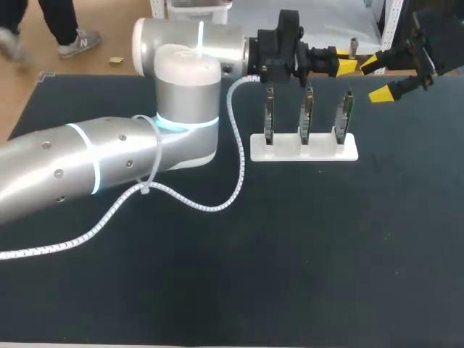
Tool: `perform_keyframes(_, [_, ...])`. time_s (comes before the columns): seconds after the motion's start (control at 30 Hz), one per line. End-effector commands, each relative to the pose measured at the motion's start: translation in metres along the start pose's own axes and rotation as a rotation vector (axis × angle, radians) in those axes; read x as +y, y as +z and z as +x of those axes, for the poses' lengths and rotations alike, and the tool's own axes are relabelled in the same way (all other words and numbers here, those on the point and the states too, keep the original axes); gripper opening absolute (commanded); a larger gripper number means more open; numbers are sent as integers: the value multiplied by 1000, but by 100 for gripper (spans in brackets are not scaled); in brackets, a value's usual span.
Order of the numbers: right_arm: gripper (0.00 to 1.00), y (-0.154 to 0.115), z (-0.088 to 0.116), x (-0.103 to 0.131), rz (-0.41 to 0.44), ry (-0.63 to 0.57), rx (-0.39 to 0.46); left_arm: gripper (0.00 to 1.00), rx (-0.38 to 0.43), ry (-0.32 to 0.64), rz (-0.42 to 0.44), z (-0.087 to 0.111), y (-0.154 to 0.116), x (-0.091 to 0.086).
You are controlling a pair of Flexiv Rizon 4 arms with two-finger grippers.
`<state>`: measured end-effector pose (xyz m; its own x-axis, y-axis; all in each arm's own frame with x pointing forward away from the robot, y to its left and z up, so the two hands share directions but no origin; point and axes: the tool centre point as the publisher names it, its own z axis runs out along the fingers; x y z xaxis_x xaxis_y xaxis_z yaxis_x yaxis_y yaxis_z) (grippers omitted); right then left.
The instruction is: Pick up the optical module with the left hand, and insert it into the network port with the right hand.
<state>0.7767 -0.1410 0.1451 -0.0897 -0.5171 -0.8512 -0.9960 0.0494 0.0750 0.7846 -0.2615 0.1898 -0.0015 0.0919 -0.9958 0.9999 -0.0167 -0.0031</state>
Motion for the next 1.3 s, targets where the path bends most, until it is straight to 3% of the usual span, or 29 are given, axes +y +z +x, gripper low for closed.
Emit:
perform_keyframes(0.03, [100,0,0,3,6,-1,0,0,-10,-6,-8,6,6,0])
perform_keyframes(1.3, [100,0,0,3,6,-1,0,0,58,-90,19,26,10,-13])
